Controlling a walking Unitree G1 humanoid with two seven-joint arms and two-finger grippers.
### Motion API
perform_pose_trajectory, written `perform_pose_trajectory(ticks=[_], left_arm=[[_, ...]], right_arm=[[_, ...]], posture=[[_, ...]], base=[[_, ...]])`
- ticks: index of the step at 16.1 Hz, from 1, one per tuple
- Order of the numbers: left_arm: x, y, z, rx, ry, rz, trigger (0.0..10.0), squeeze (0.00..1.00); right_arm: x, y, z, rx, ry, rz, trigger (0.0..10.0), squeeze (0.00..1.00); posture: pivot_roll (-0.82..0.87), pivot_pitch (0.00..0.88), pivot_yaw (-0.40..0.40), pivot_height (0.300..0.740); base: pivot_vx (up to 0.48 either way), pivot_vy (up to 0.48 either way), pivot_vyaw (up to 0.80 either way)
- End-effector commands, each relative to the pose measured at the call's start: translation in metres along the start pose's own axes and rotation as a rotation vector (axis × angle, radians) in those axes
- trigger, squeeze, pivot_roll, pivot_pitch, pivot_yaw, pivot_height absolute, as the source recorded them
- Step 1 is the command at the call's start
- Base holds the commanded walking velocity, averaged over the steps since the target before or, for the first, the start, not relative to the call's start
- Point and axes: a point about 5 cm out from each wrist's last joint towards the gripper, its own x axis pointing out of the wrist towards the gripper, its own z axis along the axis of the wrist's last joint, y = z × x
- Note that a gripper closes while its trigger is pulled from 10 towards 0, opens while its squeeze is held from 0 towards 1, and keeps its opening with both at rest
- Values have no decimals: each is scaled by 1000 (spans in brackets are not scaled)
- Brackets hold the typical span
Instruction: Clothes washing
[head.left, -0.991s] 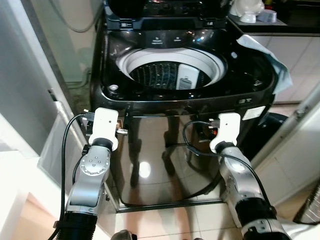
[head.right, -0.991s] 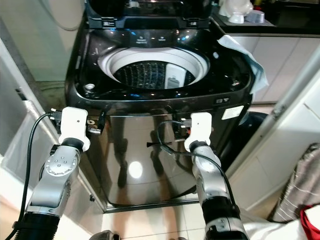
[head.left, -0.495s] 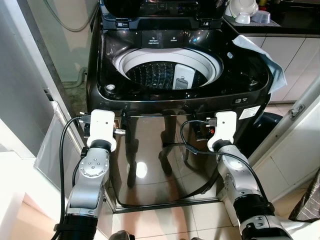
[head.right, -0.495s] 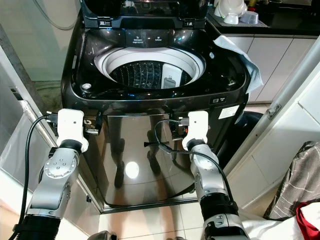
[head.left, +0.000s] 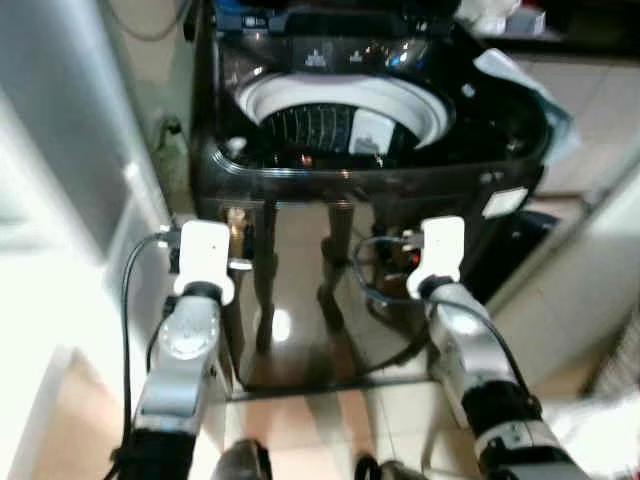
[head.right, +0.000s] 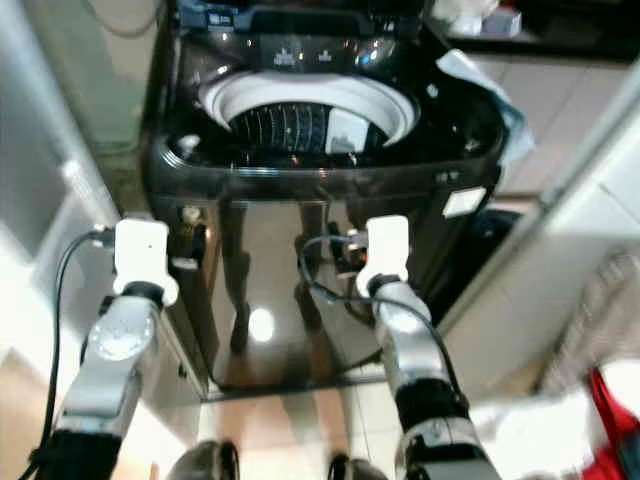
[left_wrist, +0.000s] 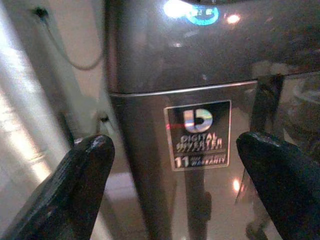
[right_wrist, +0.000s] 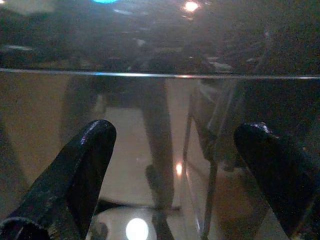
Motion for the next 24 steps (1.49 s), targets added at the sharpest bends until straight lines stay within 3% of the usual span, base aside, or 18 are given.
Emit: perform_pose_trajectory(ticks=[1, 4, 5, 6, 11, 20, 24], left_arm=[[0, -3, 1, 0, -11, -3, 10000, 0], [0, -6, 1, 22, -20, -20, 10000, 0], [0, -6, 1, 26, -20, -24, 10000, 0], [1, -7, 0, 24, -16, -35, 10000, 0], [4, -12, 1, 40, -27, -76, 10000, 0], [6, -16, 2, 88, -39, -125, 10000, 0], [5, -22, 7, 69, -87, -176, 10000, 0]], right_arm=[[1, -4, -1, -5, 14, -3, 10000, 0], [1, -4, -6, -26, 51, -7, 10000, 0], [1, -5, -6, -29, 47, -19, 10000, 0], [-1, -9, -5, -88, 19, -34, 10000, 0], [-1, -23, 1, -127, -18, -124, 10000, 0], [-6, -33, -7, -102, 16, -188, 10000, 0], [-4, -37, 13, -206, -97, -216, 10000, 0]], posture=[[0, 0, -34, 740], [-1, 0, -34, 740], [-1, 0, -34, 740], [-3, 0, -31, 740], [-16, 0, -29, 740], [-23, 0, -23, 740], [-41, 0, -13, 740]], base=[[-281, 0, 0], [-184, 0, 0], [0, 0, -656], [0, 0, -563], [0, 0, -623], [0, 0, -616], [0, -150, -616]])
